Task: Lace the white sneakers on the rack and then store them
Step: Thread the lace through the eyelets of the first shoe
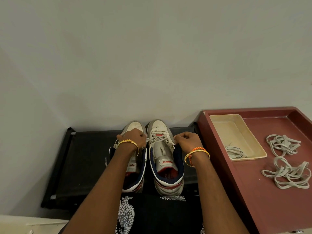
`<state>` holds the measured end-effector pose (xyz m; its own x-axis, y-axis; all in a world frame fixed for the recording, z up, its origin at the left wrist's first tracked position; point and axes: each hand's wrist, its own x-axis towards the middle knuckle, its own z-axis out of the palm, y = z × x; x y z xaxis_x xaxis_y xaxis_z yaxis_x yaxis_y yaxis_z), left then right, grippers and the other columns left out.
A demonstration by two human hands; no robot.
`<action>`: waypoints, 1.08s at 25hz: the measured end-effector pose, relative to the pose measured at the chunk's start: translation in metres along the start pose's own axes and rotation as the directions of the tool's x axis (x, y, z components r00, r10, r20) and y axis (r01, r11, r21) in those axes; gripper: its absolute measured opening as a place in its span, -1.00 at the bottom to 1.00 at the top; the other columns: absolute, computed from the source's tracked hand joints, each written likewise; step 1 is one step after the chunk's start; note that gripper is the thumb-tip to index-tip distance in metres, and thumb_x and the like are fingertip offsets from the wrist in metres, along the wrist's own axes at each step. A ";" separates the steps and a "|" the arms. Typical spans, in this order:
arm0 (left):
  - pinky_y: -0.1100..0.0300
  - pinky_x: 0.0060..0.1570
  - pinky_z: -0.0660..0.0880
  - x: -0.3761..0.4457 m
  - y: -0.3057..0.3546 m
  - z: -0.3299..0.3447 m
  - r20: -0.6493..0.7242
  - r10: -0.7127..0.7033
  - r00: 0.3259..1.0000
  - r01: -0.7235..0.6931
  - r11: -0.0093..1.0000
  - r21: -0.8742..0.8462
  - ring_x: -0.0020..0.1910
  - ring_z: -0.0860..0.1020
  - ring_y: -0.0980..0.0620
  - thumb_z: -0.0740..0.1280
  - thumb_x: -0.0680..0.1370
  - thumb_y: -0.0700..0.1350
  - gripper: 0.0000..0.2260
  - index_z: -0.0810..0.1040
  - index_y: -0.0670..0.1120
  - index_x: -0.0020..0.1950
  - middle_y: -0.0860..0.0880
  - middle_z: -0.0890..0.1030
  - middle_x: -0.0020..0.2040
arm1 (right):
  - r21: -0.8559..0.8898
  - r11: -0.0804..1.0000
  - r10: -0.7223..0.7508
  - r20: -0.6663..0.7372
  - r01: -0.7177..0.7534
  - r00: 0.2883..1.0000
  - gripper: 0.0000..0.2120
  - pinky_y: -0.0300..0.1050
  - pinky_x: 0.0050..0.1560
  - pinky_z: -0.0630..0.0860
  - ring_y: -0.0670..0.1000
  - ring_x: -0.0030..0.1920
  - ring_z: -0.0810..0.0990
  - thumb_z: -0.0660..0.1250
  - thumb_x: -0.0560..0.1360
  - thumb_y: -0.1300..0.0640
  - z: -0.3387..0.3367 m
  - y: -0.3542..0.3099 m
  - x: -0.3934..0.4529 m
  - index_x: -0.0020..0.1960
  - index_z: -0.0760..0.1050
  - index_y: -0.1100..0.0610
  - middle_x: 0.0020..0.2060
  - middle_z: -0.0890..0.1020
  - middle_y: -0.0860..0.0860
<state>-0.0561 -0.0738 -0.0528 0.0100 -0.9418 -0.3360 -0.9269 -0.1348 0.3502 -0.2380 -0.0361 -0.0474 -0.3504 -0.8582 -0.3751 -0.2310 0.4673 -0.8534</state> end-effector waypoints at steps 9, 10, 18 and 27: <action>-0.08 0.26 0.34 0.013 0.007 0.016 0.037 -0.115 0.993 0.121 0.921 -0.370 0.17 0.46 -0.17 0.20 0.54 0.07 -0.83 0.42 0.04 0.07 -0.08 0.54 0.05 | 0.009 1.000 0.006 -0.014 -0.006 1.000 -0.86 -0.09 -0.09 0.49 0.01 -0.14 0.57 0.33 0.48 0.19 0.002 -0.001 0.002 -0.27 0.53 0.11 -0.21 0.64 0.05; -0.09 0.25 0.36 0.015 0.007 0.016 0.043 -0.124 0.991 0.131 0.913 -0.386 0.16 0.47 -0.18 0.22 0.53 0.08 -0.82 0.40 0.04 0.06 -0.10 0.55 0.08 | 0.009 1.000 0.006 -0.016 -0.005 1.000 -0.86 -0.10 -0.09 0.48 0.01 -0.16 0.57 0.33 0.48 0.18 0.003 -0.001 0.002 -0.27 0.53 0.11 -0.22 0.65 0.06; 0.08 0.07 0.48 0.004 0.012 -0.007 0.042 -0.167 0.985 0.150 0.718 -0.680 0.04 0.49 -0.12 0.38 0.46 -0.23 -0.87 0.47 -0.08 -0.08 -0.04 0.51 -0.15 | 0.037 0.999 -0.019 -0.067 0.022 0.998 -0.86 -0.18 -0.21 0.49 0.02 -0.20 0.58 0.30 0.47 0.23 0.002 -0.003 -0.004 -0.26 0.54 0.11 -0.25 0.64 0.07; 0.22 0.07 0.54 -0.080 0.038 -0.102 -0.028 0.320 0.947 -0.158 0.388 -0.908 0.07 0.60 0.02 0.18 0.60 -0.22 -0.79 0.59 -0.18 0.11 -0.11 0.64 0.09 | 0.385 0.864 -0.461 0.339 0.325 0.820 -0.80 -0.24 -0.01 0.57 -0.04 -0.02 0.63 0.38 0.46 0.31 0.030 -0.069 -0.069 0.06 0.54 0.15 -0.08 0.64 0.04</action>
<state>-0.0541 -0.0349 0.0768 -0.2766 -0.9436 -0.1818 -0.0204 -0.1834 0.9828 -0.1703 -0.0153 0.0262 0.1271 -0.9912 -0.0375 0.0362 0.0424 -0.9984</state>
